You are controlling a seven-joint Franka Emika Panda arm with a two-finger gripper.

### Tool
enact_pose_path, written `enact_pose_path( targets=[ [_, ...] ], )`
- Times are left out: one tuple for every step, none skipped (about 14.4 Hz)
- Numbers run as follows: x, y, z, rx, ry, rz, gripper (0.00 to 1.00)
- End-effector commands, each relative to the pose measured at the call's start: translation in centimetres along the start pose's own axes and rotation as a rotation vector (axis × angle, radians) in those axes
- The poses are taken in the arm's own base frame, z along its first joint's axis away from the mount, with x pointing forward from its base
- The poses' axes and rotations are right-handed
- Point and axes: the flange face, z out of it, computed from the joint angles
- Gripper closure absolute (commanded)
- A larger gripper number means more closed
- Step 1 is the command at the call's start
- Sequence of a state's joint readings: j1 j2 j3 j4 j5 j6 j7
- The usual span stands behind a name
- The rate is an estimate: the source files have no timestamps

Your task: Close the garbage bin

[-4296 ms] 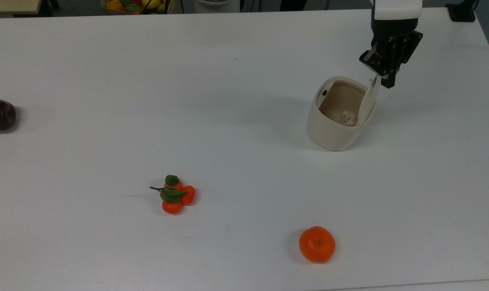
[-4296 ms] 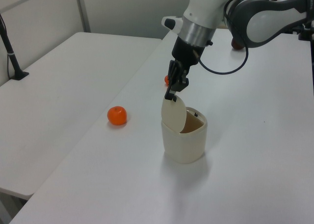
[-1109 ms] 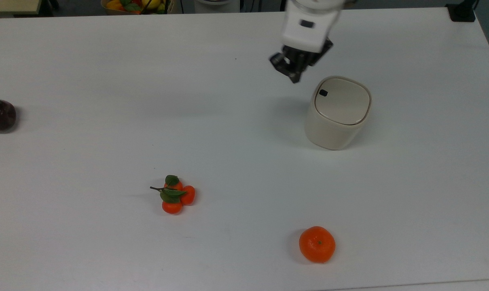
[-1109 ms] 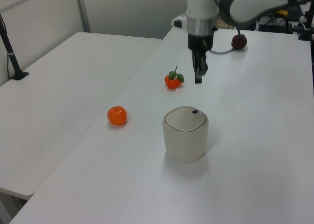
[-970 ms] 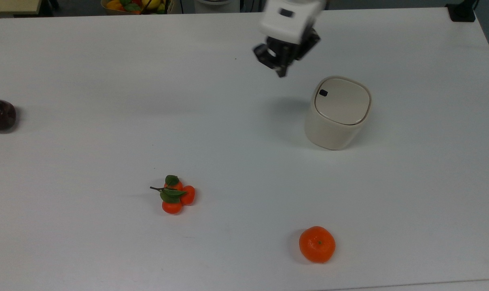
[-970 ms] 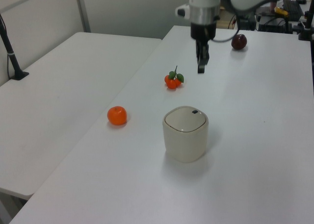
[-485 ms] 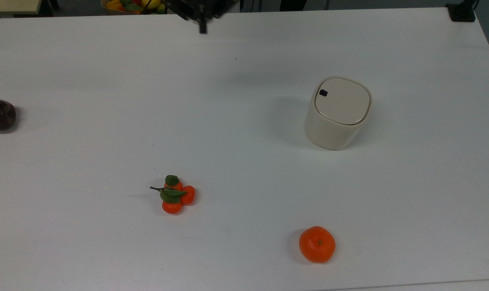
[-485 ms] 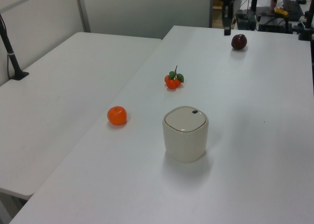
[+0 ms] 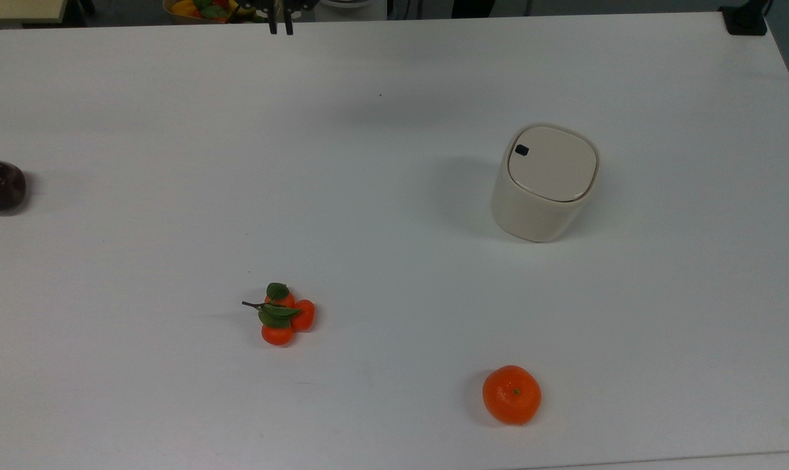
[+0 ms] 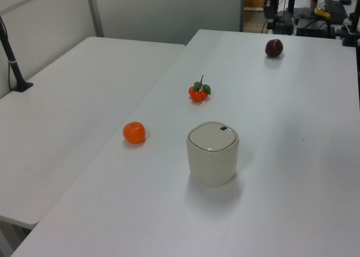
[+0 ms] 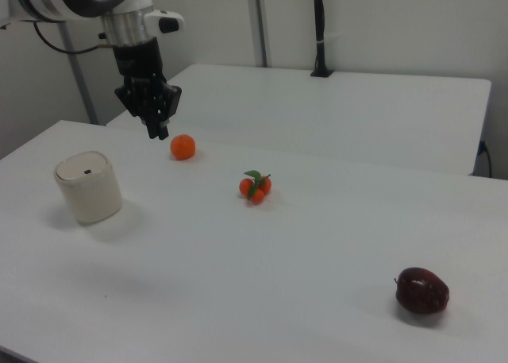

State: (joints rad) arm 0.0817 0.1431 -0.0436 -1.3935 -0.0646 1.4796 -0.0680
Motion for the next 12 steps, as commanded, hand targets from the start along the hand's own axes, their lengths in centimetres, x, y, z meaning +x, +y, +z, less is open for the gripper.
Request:
enact_pose_path(
  targets=[
    [-0.60, 0.08, -0.01, -0.029, -0.001, 0.021, 0.06],
    [-0.53, 0.02, -0.07, -0.031, 0.005, 0.019, 0.00],
    [-0.47, 0.11, -0.04, -0.031, 0.010, 0.021, 0.00],
    [-0.46, 0.19, -0.05, -0.031, 0.011, 0.022, 0.00],
    [-0.40, 0.19, -0.11, -0.031, 0.017, 0.024, 0.00],
    [-0.17, 0.20, -0.17, -0.032, 0.032, 0.023, 0.00],
    [-0.03, 0.20, -0.30, -0.033, 0.046, 0.025, 0.00],
    [0.08, 0.21, -0.40, -0.034, 0.057, 0.024, 0.00],
    [0.18, 0.19, -0.43, -0.032, 0.062, 0.024, 0.00],
    [0.21, 0.19, -0.46, -0.033, 0.065, 0.024, 0.00],
    [0.21, 0.19, -0.46, -0.033, 0.065, 0.024, 0.00],
    [0.20, 0.28, -0.45, -0.033, 0.065, 0.026, 0.00]
  ],
)
